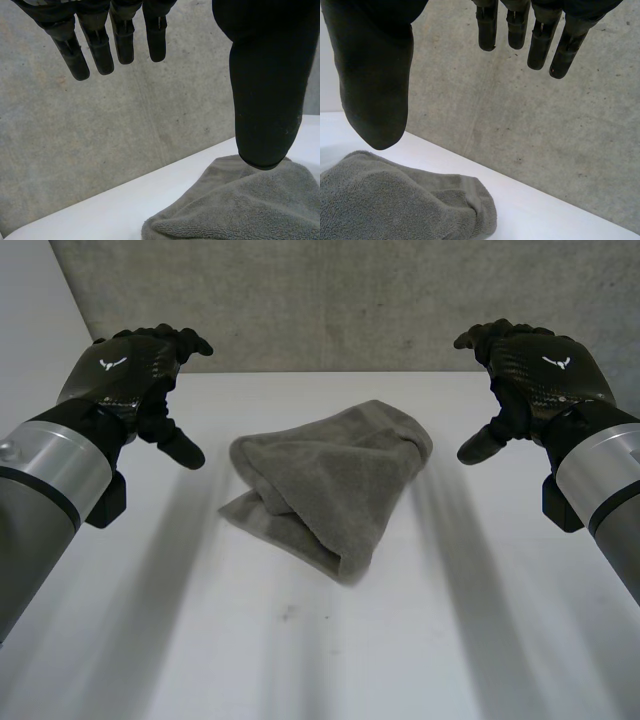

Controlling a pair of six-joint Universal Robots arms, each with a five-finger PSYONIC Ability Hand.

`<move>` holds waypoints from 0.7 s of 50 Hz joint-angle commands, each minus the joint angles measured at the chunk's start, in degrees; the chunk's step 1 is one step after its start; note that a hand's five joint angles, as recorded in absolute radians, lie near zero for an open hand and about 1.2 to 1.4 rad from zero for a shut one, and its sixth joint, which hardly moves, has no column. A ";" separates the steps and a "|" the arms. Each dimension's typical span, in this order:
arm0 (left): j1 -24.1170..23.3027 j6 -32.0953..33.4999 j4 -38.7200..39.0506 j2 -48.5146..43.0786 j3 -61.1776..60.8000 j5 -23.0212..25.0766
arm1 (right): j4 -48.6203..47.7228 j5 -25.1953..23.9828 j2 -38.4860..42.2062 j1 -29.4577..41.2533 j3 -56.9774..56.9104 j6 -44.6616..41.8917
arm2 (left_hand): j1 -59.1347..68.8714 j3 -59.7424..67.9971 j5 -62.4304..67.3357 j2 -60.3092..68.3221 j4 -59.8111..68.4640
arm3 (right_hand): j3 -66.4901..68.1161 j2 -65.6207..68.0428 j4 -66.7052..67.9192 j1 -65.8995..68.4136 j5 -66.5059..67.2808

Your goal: Fold the towel.

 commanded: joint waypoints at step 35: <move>-1.24 2.29 6.24 -4.35 1.27 -7.60 | 5.27 -10.06 5.93 -4.25 -6.37 -7.73 | -7.22 -7.20 -7.59 -7.22 -7.13 | -3.33 -3.17 -4.45 -3.02 -10.60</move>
